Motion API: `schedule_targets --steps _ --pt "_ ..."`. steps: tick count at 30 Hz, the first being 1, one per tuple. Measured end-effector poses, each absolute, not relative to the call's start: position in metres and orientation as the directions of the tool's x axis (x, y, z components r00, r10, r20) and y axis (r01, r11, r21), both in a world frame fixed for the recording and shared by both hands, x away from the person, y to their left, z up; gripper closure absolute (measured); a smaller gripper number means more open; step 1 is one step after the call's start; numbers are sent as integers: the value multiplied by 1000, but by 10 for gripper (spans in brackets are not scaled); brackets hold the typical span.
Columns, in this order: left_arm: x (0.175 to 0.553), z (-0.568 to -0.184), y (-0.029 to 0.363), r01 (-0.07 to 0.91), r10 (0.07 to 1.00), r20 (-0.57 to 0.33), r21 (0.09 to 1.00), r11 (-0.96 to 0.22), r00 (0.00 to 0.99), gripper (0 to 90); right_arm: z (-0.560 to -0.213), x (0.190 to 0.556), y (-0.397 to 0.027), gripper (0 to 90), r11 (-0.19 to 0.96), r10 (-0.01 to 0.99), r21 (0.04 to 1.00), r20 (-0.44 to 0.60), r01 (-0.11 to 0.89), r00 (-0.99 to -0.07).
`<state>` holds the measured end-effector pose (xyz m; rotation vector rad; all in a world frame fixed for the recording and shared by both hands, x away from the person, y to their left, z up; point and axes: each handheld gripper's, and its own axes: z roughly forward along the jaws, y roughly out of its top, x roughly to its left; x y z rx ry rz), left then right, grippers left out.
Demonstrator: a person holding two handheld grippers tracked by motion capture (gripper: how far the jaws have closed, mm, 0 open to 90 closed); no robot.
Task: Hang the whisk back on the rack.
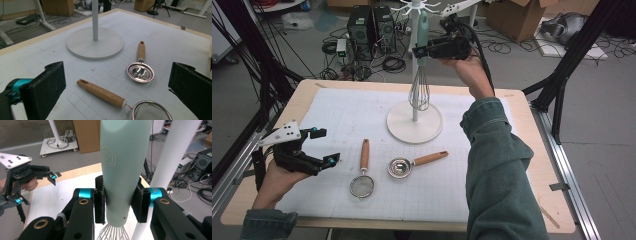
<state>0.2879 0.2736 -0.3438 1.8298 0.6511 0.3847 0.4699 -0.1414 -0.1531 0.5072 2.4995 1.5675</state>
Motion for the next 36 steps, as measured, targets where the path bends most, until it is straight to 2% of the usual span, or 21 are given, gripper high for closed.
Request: schedule_targets --steps 21,31,36 --pt "286 -342 276 244 600 -56 941 -235 798 17 -152 482 -135 680 428 390 873 56 235 -919" --pt "285 -343 277 244 598 -58 941 -235 799 17 -161 482 -136 667 363 396 900 87 243 -914" --pt "284 -343 279 244 598 -60 941 -233 800 17 -160 478 -142 625 328 406 913 97 244 -909"
